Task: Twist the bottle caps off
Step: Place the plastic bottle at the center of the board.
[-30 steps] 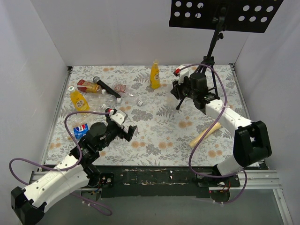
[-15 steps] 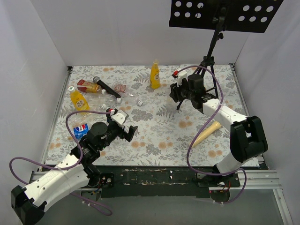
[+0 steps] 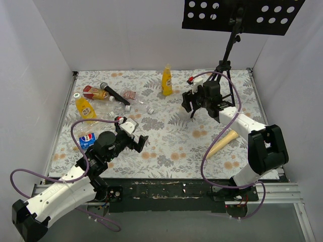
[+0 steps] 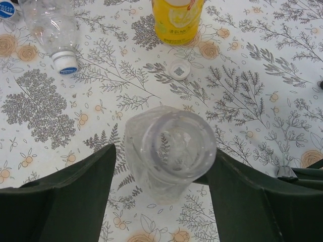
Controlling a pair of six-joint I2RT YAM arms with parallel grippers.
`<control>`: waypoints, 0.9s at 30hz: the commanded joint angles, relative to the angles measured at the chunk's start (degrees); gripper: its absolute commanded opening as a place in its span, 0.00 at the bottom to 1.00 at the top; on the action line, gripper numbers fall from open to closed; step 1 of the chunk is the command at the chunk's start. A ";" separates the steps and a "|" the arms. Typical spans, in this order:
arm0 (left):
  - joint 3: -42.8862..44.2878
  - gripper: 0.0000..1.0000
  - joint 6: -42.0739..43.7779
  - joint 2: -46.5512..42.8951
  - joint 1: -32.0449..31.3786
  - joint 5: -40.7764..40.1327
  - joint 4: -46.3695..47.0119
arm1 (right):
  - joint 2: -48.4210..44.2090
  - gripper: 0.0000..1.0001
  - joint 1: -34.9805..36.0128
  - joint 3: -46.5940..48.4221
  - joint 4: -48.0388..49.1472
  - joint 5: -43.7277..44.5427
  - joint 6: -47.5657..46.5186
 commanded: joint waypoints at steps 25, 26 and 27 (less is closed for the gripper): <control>-0.15 0.98 -0.07 -0.50 0.20 1.10 0.12 | -4.74 0.89 -3.49 -1.97 1.95 0.48 1.27; -0.15 0.98 0.02 -0.50 0.11 1.10 0.12 | -4.91 0.89 -3.67 -1.97 1.95 0.57 1.36; -0.24 0.98 0.02 -0.50 0.11 1.10 0.03 | -5.00 0.89 -3.84 -2.06 1.86 0.66 1.36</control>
